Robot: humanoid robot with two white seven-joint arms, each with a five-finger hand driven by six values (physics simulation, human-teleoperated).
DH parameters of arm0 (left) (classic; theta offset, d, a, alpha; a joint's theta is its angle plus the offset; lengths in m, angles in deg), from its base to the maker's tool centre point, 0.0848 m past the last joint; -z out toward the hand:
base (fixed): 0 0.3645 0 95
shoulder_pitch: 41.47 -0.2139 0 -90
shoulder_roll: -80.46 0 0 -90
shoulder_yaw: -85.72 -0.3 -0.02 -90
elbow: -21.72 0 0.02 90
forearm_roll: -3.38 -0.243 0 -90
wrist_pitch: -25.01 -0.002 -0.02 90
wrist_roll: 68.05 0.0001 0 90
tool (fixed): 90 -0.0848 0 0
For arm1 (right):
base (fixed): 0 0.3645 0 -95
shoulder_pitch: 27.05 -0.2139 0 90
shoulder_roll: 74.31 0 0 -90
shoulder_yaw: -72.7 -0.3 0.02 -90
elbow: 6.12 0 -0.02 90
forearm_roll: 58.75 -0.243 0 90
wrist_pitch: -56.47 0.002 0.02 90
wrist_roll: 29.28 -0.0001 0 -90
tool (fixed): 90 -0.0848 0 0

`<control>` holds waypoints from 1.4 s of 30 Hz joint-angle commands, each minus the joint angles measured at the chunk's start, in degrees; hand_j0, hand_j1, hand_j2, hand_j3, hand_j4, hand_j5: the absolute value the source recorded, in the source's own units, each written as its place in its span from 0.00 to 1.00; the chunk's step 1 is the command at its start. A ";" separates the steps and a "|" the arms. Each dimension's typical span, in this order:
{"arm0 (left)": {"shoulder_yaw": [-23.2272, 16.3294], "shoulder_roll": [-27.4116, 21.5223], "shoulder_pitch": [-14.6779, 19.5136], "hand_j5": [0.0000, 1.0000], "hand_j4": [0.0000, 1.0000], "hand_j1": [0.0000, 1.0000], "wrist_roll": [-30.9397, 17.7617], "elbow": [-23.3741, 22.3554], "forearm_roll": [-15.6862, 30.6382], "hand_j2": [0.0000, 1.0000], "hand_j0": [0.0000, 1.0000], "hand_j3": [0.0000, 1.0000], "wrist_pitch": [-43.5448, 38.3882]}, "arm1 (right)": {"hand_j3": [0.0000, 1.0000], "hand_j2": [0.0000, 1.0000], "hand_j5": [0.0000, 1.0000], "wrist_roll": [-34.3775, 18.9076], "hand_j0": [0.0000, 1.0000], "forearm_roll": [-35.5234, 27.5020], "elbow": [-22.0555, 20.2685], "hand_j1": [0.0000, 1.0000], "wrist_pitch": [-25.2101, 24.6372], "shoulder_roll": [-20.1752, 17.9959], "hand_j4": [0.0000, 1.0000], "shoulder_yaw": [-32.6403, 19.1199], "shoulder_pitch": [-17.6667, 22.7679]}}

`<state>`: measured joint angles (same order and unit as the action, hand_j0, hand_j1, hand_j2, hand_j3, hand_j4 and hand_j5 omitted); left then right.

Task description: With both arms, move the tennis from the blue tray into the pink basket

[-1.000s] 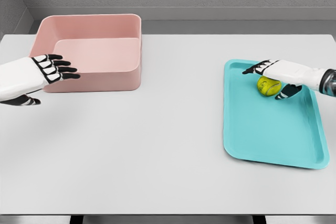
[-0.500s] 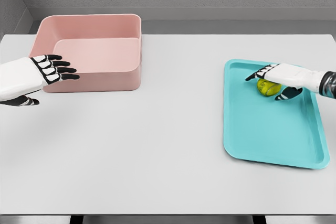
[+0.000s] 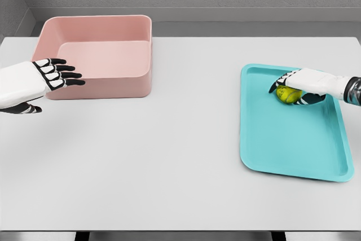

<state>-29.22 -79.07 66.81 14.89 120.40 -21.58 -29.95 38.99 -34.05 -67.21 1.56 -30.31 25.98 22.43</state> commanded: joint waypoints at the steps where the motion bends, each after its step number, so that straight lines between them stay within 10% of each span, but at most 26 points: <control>1: 0.06 -0.09 0.00 1.00 1.00 1.00 0.03 0.02 0.35 1.00 1.00 1.00 -0.04 | 0.58 0.58 0.58 0.02 0.58 -0.27 -0.17 0.58 -0.09 -0.05 0.58 -0.12 0.09; 14: -0.03 -0.17 0.00 1.00 1.00 1.00 0.03 0.11 0.44 1.00 1.00 1.00 -0.04 | 0.43 0.43 0.43 -0.15 0.43 -0.45 -4.30 0.43 -0.09 -0.93 0.43 -2.49 -0.53; 30: -0.03 -0.17 0.09 1.00 1.00 1.00 0.03 0.81 0.44 1.00 1.00 1.00 -0.04 | 0.35 0.35 0.35 -4.81 0.35 1.05 -26.09 0.35 -0.09 -2.95 0.35 -3.99 0.44; 42: -0.11 -0.26 0.00 1.00 1.00 1.00 0.03 1.25 0.35 1.00 1.00 1.00 -0.04 | 0.35 0.35 0.35 -7.18 0.35 4.91 -33.13 0.35 -0.09 3.98 0.35 -3.20 0.53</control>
<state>-29.34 -79.21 66.81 14.89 121.58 -21.57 -29.95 32.23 -29.82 -99.88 1.67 -28.40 22.74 22.96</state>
